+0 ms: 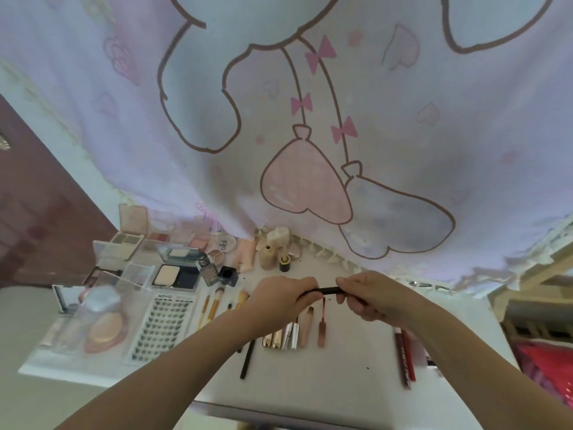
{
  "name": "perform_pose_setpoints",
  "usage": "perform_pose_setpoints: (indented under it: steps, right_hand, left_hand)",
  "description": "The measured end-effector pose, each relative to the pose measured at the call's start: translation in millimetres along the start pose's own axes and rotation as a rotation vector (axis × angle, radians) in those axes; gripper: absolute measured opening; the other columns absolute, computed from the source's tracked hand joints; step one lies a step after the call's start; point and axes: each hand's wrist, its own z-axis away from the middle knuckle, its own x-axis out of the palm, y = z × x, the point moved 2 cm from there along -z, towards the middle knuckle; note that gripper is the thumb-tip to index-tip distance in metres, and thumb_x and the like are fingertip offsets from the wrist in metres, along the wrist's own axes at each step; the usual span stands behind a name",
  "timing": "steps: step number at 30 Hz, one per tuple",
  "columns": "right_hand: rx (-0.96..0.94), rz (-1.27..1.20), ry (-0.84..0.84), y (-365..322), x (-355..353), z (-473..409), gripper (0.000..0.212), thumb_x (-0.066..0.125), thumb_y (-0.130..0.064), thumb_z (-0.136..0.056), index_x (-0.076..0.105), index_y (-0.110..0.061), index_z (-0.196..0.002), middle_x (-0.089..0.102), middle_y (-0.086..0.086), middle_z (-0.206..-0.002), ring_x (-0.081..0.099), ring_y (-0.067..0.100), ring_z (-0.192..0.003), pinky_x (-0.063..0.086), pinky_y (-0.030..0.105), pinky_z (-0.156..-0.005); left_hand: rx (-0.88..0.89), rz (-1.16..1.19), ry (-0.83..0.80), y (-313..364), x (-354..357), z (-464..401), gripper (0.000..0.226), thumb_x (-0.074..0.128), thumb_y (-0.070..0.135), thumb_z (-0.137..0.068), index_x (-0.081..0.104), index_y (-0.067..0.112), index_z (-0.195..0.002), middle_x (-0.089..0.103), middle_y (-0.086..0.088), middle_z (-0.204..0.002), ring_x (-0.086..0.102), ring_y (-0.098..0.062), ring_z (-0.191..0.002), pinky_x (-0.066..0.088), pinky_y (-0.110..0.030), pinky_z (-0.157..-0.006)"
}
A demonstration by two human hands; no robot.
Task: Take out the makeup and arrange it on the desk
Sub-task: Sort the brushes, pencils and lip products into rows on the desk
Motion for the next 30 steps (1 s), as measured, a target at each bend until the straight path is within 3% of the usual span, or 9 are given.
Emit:
perform_pose_setpoints:
  steps: [3, 5, 9, 11, 14, 16, 21, 23, 30]
  right_hand:
    - [-0.011, -0.134, 0.144, 11, -43, 11, 0.035, 0.043, -0.024, -0.099, 0.056, -0.001, -0.077, 0.038, -0.004, -0.041, 0.025, 0.005, -0.032, 0.018, 0.014, -0.031]
    - [0.035, -0.065, 0.200, 24, -61, 15, 0.033, 0.042, -0.025, -0.100, 0.057, -0.002, -0.083, 0.041, -0.004, -0.047, 0.028, 0.006, -0.038, 0.019, 0.015, -0.036]
    - [0.173, 0.082, 0.181, 54, -31, -10, 0.016, 0.042, -0.016, -0.099, 0.054, -0.012, -0.089, 0.065, 0.001, -0.075, 0.053, 0.011, -0.061, 0.034, 0.019, -0.052]
    - [0.257, 0.132, 0.223, 74, -16, -28, 0.009, 0.038, -0.013, -0.099, 0.045, -0.014, -0.093, 0.068, 0.001, -0.076, 0.056, 0.012, -0.063, 0.035, 0.022, -0.053]
    - [0.290, 0.273, 0.333, 102, -9, -45, 0.008, 0.037, -0.017, -0.096, 0.043, -0.012, -0.098, 0.066, -0.001, -0.078, 0.056, 0.014, -0.069, 0.040, 0.025, -0.058]
    - [0.281, 0.458, 0.401, 110, -9, -49, 0.016, 0.040, -0.024, -0.095, 0.047, -0.010, -0.097, 0.061, 0.000, -0.084, 0.054, 0.018, -0.077, 0.040, 0.027, -0.065]
    - [0.290, 0.696, 0.410, 120, -2, -57, 0.027, 0.041, -0.032, -0.095, 0.055, -0.010, -0.101, 0.063, 0.008, -0.105, 0.057, 0.024, -0.091, 0.039, 0.027, -0.066]
    - [0.289, 0.698, 0.402, 125, 4, -62, 0.026, 0.041, -0.031, -0.096, 0.054, -0.010, -0.102, 0.063, 0.010, -0.107, 0.057, 0.024, -0.090, 0.038, 0.027, -0.062]
    - [0.230, 0.810, 0.369, 124, 25, -82, 0.034, 0.039, -0.034, -0.097, 0.056, -0.005, -0.106, 0.063, 0.014, -0.110, 0.060, 0.030, -0.100, 0.043, 0.031, -0.074]
  left_hand:
    - [-0.155, 0.070, 0.013, -37, -2, 14, 0.025, 0.036, 0.041, -0.099, 0.054, 0.024, -0.098, 0.054, 0.007, -0.067, 0.051, -0.010, -0.060, 0.038, -0.021, -0.055]
    - [-0.246, 0.130, -0.006, -51, 6, 20, 0.020, 0.036, 0.039, -0.099, 0.050, 0.025, -0.095, 0.051, 0.007, -0.063, 0.050, -0.008, -0.057, 0.038, -0.019, -0.054]
    - [-0.346, 0.450, -0.155, -22, 53, -2, 0.017, 0.032, 0.025, -0.101, 0.046, 0.016, -0.104, 0.055, 0.003, -0.073, 0.047, -0.009, -0.055, 0.041, -0.024, -0.052]
    - [-0.419, 0.462, -0.223, -5, 80, -16, 0.021, 0.033, 0.023, -0.100, 0.048, 0.012, -0.110, 0.061, -0.002, -0.085, 0.056, -0.014, -0.066, 0.047, -0.027, -0.059]
    - [-0.494, 0.316, -0.220, 12, 108, -33, 0.029, 0.035, 0.028, -0.099, 0.055, 0.009, -0.110, 0.065, -0.009, -0.106, 0.062, -0.026, -0.095, 0.048, -0.032, -0.077]
    - [-0.470, 0.134, -0.230, 22, 120, -43, 0.035, 0.035, 0.031, -0.098, 0.058, 0.008, -0.109, 0.063, -0.011, -0.110, 0.060, -0.028, -0.102, 0.046, -0.034, -0.082]
    - [-0.348, -0.266, -0.291, 27, 141, -55, 0.037, 0.033, 0.029, -0.099, 0.061, 0.009, -0.112, 0.058, -0.010, -0.117, 0.051, -0.027, -0.110, 0.037, -0.039, -0.090]
    - [-0.331, -0.322, -0.309, 25, 146, -55, 0.034, 0.035, 0.025, -0.098, 0.061, 0.009, -0.113, 0.057, -0.011, -0.118, 0.049, -0.028, -0.112, 0.035, -0.039, -0.093]
    - [-0.306, -0.409, -0.297, 9, 147, -43, 0.034, 0.034, 0.030, -0.099, 0.061, 0.011, -0.111, 0.057, -0.010, -0.116, 0.048, -0.027, -0.110, 0.035, -0.037, -0.092]
